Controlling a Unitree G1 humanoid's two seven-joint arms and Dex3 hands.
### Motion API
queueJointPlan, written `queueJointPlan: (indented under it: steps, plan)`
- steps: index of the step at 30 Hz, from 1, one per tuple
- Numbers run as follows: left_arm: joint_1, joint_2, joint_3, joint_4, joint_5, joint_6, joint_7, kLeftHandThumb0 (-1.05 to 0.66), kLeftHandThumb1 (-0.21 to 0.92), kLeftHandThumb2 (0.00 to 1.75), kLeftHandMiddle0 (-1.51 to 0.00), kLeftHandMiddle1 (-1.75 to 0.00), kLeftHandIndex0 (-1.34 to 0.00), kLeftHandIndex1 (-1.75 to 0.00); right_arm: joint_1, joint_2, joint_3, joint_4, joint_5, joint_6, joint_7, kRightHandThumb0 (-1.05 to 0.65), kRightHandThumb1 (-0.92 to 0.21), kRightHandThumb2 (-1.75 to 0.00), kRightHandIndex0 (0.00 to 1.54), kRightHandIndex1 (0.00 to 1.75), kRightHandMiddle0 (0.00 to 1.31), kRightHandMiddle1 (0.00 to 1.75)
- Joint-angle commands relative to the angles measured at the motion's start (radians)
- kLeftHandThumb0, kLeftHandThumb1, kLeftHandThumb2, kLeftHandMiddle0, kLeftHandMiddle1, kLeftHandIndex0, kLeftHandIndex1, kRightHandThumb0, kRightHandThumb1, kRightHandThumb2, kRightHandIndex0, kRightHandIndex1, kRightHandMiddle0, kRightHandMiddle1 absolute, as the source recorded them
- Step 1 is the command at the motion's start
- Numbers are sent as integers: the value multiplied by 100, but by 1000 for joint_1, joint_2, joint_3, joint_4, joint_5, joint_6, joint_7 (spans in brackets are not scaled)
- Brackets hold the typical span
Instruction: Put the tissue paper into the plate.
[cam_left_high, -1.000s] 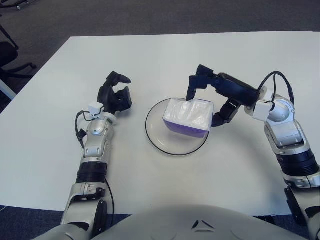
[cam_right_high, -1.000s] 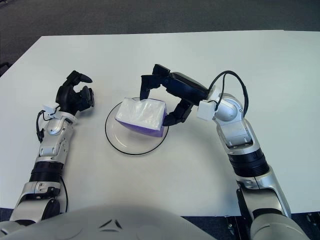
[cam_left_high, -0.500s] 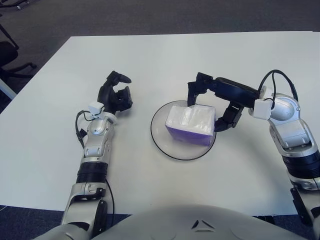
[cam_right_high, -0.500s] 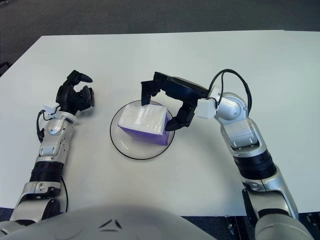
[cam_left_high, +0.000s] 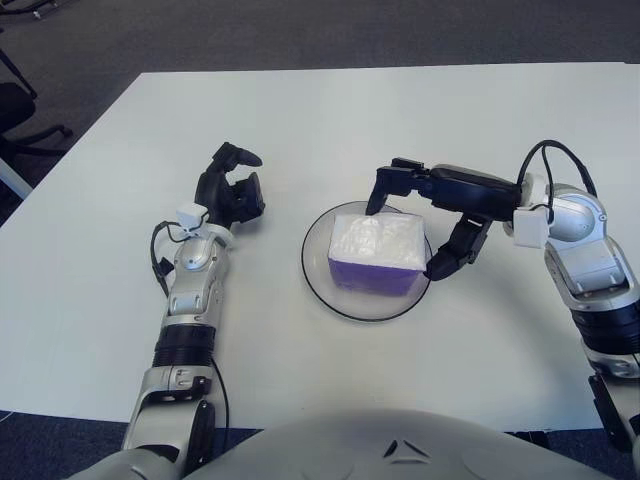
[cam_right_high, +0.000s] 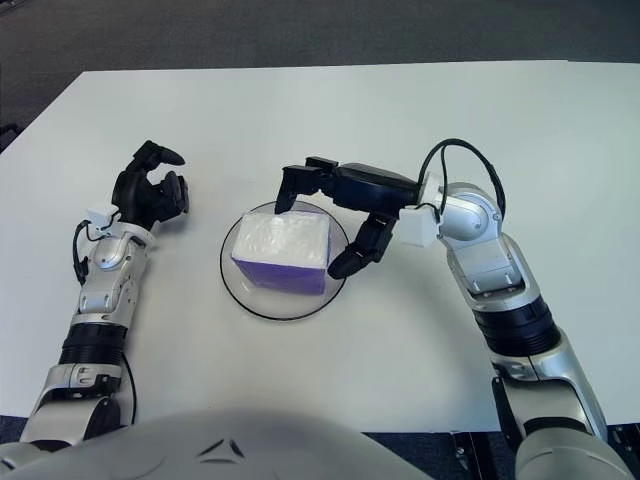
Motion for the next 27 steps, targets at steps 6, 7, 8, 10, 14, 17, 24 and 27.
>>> queueJointPlan:
  steps: [6,7,8,10,14,17,24,27]
  plan:
    - [196,-115,-25,86,2,44,49,-45,41,120,-126,-175,-54,-175,-28,-17,6,37,-29,-87,12,-80,-69,-52,5,51,0,96]
    - [197,-115,-25,84,2,46,51,-45,41,120,-126,-175,-54,-175,-28,-17,6,37,-31,-89,12,-80,-70,-51,6,50,0,96]
    - [197,-115,-26,82,2,48,52,-45,41,120,-126,-175,-54,-175,-29,-17,6,38,-32,-90,12,-81,-71,-50,6,48,0,94]
    - [202,-118,-28,74,3,51,59,-45,40,121,-126,-175,-54,-175,-24,-21,3,32,-40,-85,10,-81,-72,-49,6,46,0,93]
    - [206,-119,-30,63,2,58,65,-45,39,122,-127,-175,-55,-175,-21,-23,-1,27,-46,-77,6,-82,-74,-48,7,44,0,91]
    - [208,-118,-32,58,2,63,68,-46,39,122,-127,-175,-56,-175,-21,-23,-3,27,-50,-79,5,-82,-75,-48,7,43,0,91]
    - [212,-113,-40,50,9,69,71,-45,40,122,-127,-175,-55,-175,-22,-32,-6,26,-54,-72,9,-83,-78,-42,8,35,0,89]
    - [212,-112,-41,46,8,76,72,-45,40,122,-128,-175,-55,-175,-27,-38,-11,20,-52,-65,9,-83,-80,-40,9,30,0,85]
